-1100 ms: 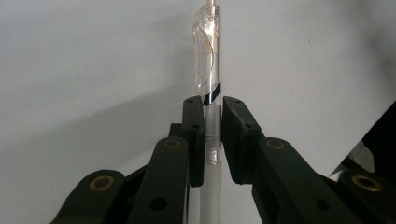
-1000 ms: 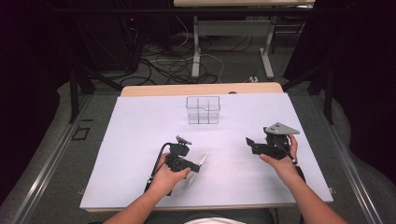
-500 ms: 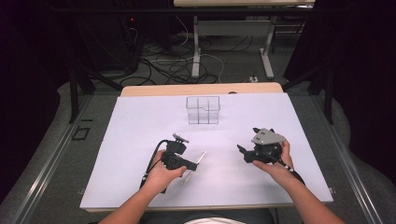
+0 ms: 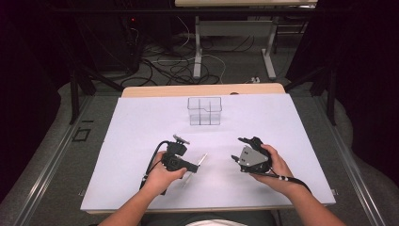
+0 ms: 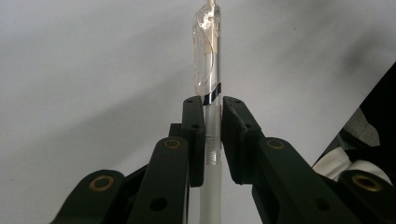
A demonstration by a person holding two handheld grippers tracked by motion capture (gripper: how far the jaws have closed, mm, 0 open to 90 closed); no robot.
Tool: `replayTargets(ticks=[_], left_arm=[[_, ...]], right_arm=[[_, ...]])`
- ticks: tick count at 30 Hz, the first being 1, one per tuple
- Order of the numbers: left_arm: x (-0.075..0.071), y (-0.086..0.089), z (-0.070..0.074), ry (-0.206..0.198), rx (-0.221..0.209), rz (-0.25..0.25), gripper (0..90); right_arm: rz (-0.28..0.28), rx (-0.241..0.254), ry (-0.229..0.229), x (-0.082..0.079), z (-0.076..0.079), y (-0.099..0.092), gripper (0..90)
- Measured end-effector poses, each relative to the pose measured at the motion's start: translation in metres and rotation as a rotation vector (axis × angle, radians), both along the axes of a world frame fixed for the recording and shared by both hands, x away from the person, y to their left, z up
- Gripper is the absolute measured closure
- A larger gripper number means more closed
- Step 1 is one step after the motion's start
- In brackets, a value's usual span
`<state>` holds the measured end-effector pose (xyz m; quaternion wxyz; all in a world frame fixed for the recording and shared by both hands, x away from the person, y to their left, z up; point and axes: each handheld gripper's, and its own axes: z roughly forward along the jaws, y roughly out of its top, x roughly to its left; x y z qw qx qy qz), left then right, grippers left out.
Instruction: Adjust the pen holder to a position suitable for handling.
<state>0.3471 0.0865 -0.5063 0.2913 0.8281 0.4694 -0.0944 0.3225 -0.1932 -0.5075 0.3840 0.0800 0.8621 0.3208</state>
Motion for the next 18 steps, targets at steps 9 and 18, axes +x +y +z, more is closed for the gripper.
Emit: replayTargets(ticks=[9,18], left_arm=[[0.0,0.0,-0.001,0.003,0.0,-0.021,79.9],[-0.001,-0.003,-0.001,0.011,-0.004,-0.024,79.9]], right_arm=[[0.084,-0.087,0.031,-0.003,-0.005,0.01,44.3],[0.195,-0.214,-0.063,-0.009,-0.012,0.027,44.3]])
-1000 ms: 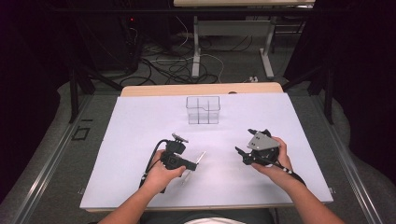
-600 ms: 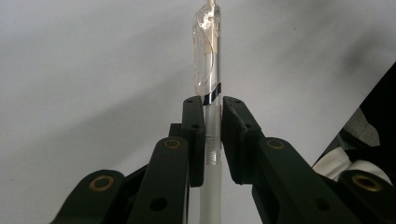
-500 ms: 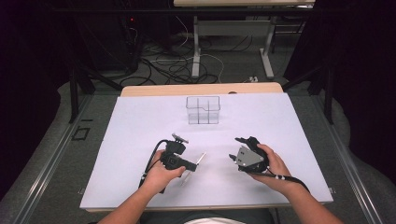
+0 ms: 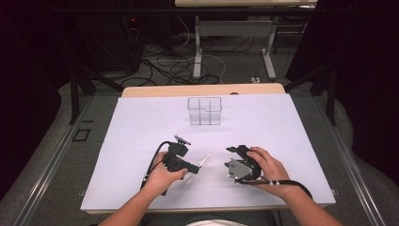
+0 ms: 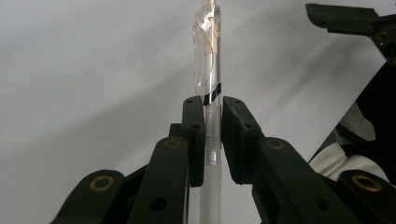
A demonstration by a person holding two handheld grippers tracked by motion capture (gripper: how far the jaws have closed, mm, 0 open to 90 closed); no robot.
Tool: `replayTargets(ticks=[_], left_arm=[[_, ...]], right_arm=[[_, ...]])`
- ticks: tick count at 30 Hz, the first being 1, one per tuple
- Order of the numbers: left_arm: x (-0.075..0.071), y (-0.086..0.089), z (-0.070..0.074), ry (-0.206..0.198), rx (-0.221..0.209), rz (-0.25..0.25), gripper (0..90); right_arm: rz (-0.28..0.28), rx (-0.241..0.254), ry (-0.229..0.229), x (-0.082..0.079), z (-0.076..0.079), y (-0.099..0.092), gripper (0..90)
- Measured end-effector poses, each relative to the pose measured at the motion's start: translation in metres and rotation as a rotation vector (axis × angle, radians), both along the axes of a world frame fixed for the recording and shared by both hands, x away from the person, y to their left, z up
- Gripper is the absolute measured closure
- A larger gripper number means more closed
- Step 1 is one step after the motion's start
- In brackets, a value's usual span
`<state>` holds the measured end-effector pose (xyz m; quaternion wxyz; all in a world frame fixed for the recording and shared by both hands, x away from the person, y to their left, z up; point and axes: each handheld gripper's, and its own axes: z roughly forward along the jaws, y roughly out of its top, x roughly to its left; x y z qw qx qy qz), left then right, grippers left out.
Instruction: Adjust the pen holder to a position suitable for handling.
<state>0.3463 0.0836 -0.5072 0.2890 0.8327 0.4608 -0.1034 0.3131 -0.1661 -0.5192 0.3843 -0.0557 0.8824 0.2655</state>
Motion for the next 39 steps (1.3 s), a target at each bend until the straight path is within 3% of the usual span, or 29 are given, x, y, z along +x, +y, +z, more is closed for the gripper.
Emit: replayTargets(ticks=[3,4,6,7,8,9,11,13,17,20,25,26,28,29,30,36,39], left_arm=[[0.0,-0.001,0.0,0.0,0.001,-0.008,79.9],[-0.001,-0.001,0.0,0.0,-0.001,-0.007,79.9],[0.0,-0.001,0.0,-0.003,-0.001,-0.017,79.8],[0.0,-0.002,0.0,-0.003,-0.001,-0.017,79.9],[-0.001,-0.002,0.0,0.004,-0.002,-0.011,79.9],[-0.001,-0.003,-0.001,0.003,-0.004,-0.008,79.9],[-0.001,-0.003,-0.001,0.004,-0.003,-0.015,79.9],[-0.001,-0.004,-0.001,0.005,-0.001,-0.025,79.9],[-0.002,-0.006,-0.002,0.008,-0.003,-0.03,79.9],[-0.002,-0.008,-0.002,0.008,-0.002,-0.043,79.9],[-0.004,-0.01,-0.004,0.012,0.001,-0.054,79.9],[-0.004,-0.011,-0.004,0.01,0.0,-0.052,79.9],[-0.005,-0.012,-0.003,0.012,0.002,-0.058,79.9],[-0.005,-0.013,-0.003,0.011,0.002,-0.061,79.9],[-0.005,-0.013,-0.003,0.011,0.002,-0.063,79.9],[-0.005,-0.014,-0.003,0.01,-0.002,-0.083,79.9],[-0.007,-0.015,-0.003,0.014,-0.008,-0.078,79.9]], right_arm=[[0.014,-0.011,0.01,-0.003,-0.002,0.003,47.7],[0.02,0.023,0.008,-0.003,-0.005,0.005,48.7],[0.034,0.013,0.01,-0.004,-0.005,0.006,50.7],[0.03,0.037,0.013,-0.005,-0.007,0.007,51.5],[0.046,0.01,0.007,-0.005,-0.006,0.008,52.4],[0.052,0.023,-0.004,-0.006,-0.007,0.009,53.5],[0.083,-0.032,-0.019,-0.007,-0.006,0.011,56.3],[0.107,-0.034,-0.053,-0.008,-0.008,0.013,57.3],[0.128,-0.09,-0.069,-0.013,-0.011,0.018,58.6],[0.164,-0.104,-0.108,-0.014,-0.014,0.021,59.0],[0.197,-0.141,-0.13,-0.017,-0.014,0.025,61.5],[0.204,-0.127,-0.145,-0.017,-0.015,0.025,61.7],[0.218,-0.157,-0.152,-0.018,-0.014,0.026,62.0],[0.218,-0.144,-0.169,-0.019,-0.016,0.026,62.6],[0.243,-0.164,-0.188,-0.019,-0.015,0.027,63.2],[0.294,-0.232,-0.223,-0.022,-0.018,0.03,64.7],[0.297,-0.244,-0.215,-0.022,-0.019,0.031,65.3]])
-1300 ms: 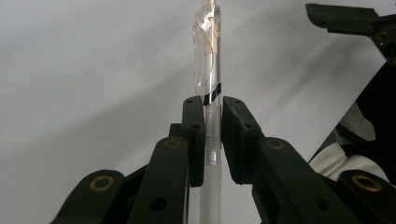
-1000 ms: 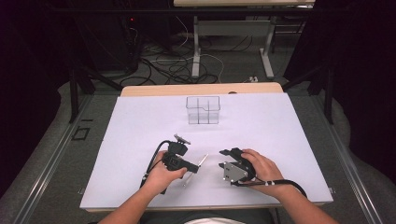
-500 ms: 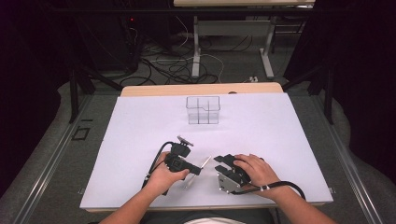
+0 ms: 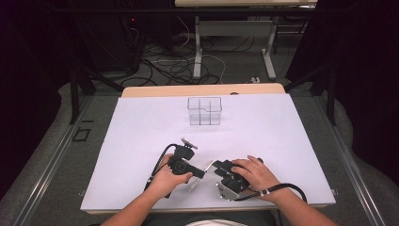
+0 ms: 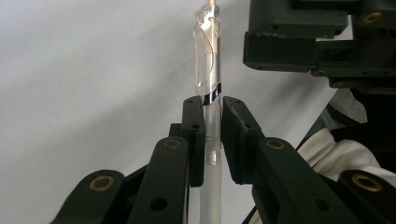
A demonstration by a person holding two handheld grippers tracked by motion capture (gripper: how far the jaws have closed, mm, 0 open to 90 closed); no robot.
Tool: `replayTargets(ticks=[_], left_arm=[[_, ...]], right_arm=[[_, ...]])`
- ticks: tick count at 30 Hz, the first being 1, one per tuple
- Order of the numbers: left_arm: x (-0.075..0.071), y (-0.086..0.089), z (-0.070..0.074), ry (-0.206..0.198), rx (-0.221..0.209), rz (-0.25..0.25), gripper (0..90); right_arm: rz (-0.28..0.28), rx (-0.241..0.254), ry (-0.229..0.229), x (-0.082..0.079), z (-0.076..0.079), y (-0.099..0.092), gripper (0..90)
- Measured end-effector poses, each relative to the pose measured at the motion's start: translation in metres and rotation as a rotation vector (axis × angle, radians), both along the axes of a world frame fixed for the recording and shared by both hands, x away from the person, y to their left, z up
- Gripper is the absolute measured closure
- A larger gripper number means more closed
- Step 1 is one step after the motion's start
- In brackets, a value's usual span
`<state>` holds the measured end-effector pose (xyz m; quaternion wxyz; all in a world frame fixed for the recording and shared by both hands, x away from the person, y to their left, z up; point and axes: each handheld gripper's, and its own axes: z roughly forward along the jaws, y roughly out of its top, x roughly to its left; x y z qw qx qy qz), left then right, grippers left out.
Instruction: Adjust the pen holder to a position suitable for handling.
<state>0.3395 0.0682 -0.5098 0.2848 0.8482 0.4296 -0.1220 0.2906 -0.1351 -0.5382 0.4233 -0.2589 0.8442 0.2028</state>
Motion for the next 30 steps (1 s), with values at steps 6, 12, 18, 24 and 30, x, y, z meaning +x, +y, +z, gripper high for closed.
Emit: replayTargets(ticks=[6,12,18,24,30], left_arm=[[0.0,-0.002,0.0,0.001,-0.007,-0.016,79.9],[-0.001,-0.006,0.001,0.016,-0.021,-0.018,79.9],[-0.001,-0.008,0.001,0.023,-0.04,-0.029,79.9],[-0.002,-0.011,0.001,0.037,-0.043,-0.028,79.9],[-0.002,-0.011,0.001,0.043,-0.059,-0.041,79.9]], right_arm=[[0.012,-0.004,-0.011,-0.001,-0.002,0.003,66.2],[0.028,-0.041,-0.036,-0.002,-0.005,0.005,67.9],[0.028,-0.061,-0.042,-0.004,-0.007,0.007,70.6],[0.046,-0.078,-0.067,-0.006,-0.009,0.01,71.8],[0.065,-0.106,-0.091,-0.007,-0.01,0.011,73.5]])
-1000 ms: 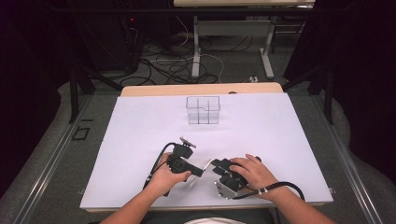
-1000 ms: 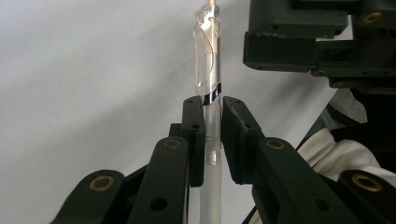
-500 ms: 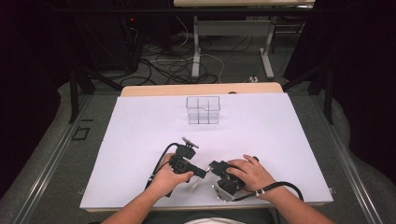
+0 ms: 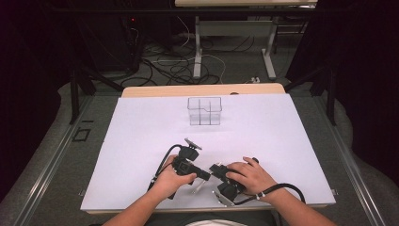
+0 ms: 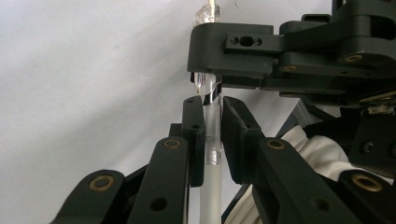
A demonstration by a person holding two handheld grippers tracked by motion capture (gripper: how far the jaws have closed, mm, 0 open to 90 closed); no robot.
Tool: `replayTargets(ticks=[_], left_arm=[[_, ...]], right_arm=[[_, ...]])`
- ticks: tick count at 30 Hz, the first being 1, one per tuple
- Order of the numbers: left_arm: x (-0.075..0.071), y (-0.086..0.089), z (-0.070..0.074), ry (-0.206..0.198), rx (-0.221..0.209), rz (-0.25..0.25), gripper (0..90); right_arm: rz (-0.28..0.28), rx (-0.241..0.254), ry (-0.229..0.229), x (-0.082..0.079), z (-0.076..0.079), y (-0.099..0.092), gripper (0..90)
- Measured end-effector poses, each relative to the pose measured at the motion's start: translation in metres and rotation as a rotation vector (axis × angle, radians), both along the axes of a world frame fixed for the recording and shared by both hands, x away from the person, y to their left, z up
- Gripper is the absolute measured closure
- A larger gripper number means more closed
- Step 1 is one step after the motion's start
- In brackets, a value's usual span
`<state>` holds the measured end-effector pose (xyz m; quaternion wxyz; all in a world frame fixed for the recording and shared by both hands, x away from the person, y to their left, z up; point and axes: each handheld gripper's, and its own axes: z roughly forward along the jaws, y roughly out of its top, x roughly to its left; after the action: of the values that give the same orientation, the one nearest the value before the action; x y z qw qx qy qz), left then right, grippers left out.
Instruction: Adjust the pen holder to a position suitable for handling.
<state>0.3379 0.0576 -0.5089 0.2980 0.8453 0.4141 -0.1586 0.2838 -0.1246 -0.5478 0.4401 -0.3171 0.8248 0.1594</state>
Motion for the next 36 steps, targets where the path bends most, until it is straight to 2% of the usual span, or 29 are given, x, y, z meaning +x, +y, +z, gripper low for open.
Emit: replayTargets(ticks=[1,13,24,27,36], left_arm=[[0.0,0.0,0.0,0.0,-0.001,-0.002,79.9],[0.0,-0.001,-0.001,0.008,-0.015,-0.008,79.8],[0.002,0.002,-0.003,0.019,-0.032,0.001,79.4],[0.002,0.004,-0.003,0.02,-0.034,0.01,77.1],[0.008,0.015,-0.001,0.007,-0.061,0.063,70.1]], right_arm=[[0.014,-0.004,-0.005,0.0,0.001,0.001,73.7],[0.008,-0.023,-0.004,-0.001,0.0,0.001,78.6],[0.005,-0.01,0.016,-0.001,0.0,0.001,79.1],[-0.008,-0.02,0.024,-0.001,0.0,0.0,79.2],[-0.01,-0.005,0.033,0.001,-0.001,-0.001,79.2]])
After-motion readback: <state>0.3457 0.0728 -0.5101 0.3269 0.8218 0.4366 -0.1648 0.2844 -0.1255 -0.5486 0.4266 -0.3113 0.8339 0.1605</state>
